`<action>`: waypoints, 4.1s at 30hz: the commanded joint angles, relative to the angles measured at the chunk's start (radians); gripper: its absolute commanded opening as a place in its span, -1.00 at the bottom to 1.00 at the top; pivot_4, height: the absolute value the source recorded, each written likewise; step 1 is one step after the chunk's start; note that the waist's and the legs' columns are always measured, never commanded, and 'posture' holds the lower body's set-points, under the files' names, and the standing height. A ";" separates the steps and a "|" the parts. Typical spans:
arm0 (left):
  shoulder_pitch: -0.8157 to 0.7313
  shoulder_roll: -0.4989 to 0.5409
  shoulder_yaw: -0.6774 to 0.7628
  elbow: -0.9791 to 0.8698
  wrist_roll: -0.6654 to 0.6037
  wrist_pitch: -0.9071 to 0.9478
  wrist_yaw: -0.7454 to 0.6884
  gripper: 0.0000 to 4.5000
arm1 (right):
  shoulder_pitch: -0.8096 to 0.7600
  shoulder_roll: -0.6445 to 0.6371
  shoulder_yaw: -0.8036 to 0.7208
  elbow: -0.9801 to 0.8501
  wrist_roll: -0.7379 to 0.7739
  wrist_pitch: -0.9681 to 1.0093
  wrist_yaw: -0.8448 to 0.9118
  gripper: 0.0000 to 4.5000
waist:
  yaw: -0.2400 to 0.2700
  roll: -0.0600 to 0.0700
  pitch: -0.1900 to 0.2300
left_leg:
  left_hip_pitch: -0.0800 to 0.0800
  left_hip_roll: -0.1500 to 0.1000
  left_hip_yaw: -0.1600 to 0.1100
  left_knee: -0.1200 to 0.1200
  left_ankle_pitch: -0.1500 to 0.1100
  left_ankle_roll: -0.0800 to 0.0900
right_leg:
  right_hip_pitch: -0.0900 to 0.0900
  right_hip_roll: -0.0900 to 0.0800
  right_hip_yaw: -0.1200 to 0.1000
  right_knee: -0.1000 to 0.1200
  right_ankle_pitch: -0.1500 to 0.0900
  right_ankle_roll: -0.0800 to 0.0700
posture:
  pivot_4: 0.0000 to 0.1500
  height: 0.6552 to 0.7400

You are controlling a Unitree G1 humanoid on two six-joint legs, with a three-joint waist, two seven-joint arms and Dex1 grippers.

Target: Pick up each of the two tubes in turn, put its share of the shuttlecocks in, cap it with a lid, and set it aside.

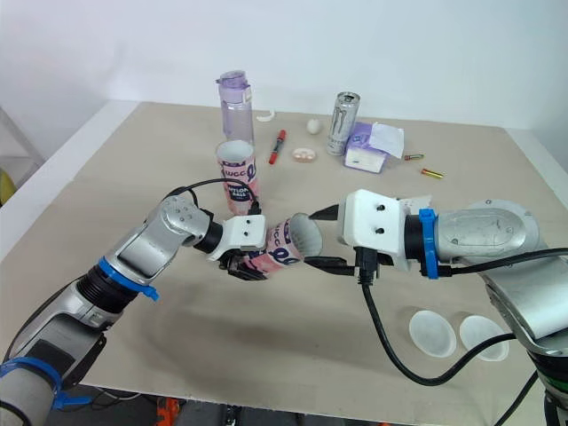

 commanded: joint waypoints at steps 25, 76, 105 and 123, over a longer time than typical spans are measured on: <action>0.005 -0.016 -0.022 0.046 0.031 -0.010 0.031 0.36 | -0.433 0.251 0.509 0.294 -0.204 0.236 0.041 -0.98 | -0.002 0.001 0.000 | 0.000 0.000 0.001 0.001 0.002 0.002 | -0.002 0.000 0.000 0.002 0.003 -0.002 | 1.00 1.00; 0.180 -0.221 0.202 0.205 -0.196 -0.400 0.058 0.36 | 0.143 0.055 -0.383 0.146 0.089 0.444 0.135 -0.98 | 0.003 -0.001 0.000 | -0.005 0.002 0.009 -0.001 0.003 0.001 | -0.004 -0.005 -0.006 0.001 0.005 -0.005 | 1.00 1.00; 0.270 -0.328 0.159 0.381 -0.207 -0.585 0.028 0.36 | 0.645 -0.167 -0.486 0.298 -0.117 0.231 0.228 0.03 | 0.001 0.000 0.000 | -0.002 -0.002 0.006 -0.001 0.001 0.003 | 0.000 -0.005 -0.006 0.001 -0.001 0.003 | 1.00 1.00; 0.278 -0.331 0.160 0.370 -0.242 -0.524 -0.016 0.36 | 0.547 -0.227 -0.206 0.485 -0.276 0.103 0.225 0.98 | 0.000 0.001 0.000 | -0.001 -0.002 0.006 -0.001 0.001 0.002 | 0.001 -0.005 -0.006 0.001 -0.001 0.004 | 1.00 1.00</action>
